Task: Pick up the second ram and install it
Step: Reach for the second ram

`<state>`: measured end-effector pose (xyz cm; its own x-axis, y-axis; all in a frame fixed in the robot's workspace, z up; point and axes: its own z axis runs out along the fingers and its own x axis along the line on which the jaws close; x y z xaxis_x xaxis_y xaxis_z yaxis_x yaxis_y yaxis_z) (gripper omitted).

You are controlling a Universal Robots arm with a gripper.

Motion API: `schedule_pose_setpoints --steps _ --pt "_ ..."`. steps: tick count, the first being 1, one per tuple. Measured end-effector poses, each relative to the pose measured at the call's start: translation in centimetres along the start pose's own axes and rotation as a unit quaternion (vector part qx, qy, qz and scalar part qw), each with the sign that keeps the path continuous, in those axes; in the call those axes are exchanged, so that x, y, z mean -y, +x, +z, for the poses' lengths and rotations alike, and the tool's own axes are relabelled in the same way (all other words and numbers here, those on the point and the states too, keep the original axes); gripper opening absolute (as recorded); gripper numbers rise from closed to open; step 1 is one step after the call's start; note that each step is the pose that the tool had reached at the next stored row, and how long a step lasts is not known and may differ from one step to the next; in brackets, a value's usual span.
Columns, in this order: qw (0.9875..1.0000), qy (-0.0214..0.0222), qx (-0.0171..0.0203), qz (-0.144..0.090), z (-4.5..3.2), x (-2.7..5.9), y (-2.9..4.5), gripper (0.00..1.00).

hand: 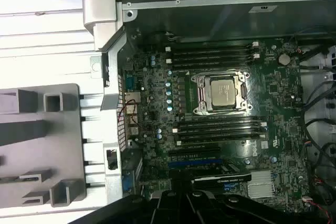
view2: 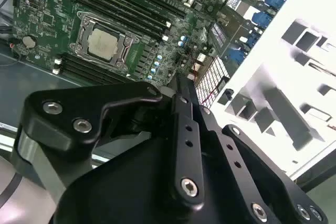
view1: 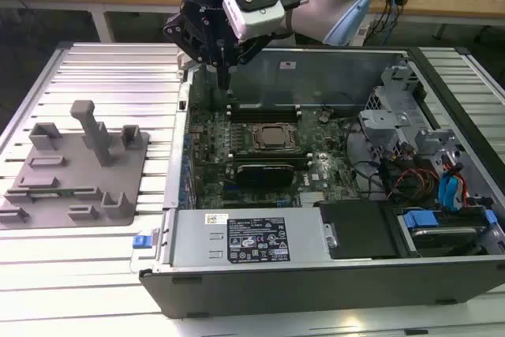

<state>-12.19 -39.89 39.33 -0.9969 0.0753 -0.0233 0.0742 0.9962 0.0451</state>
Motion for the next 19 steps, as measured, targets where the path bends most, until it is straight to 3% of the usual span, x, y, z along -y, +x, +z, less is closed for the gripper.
schedule_pose_setpoints --steps 13,19 --pt "1.0000 0.0000 0.0000 0.000 0.00 0.00 0.05 0.08" --pt "1.0000 0.0018 0.0001 0.000 -0.02 0.00 1.05 0.08"
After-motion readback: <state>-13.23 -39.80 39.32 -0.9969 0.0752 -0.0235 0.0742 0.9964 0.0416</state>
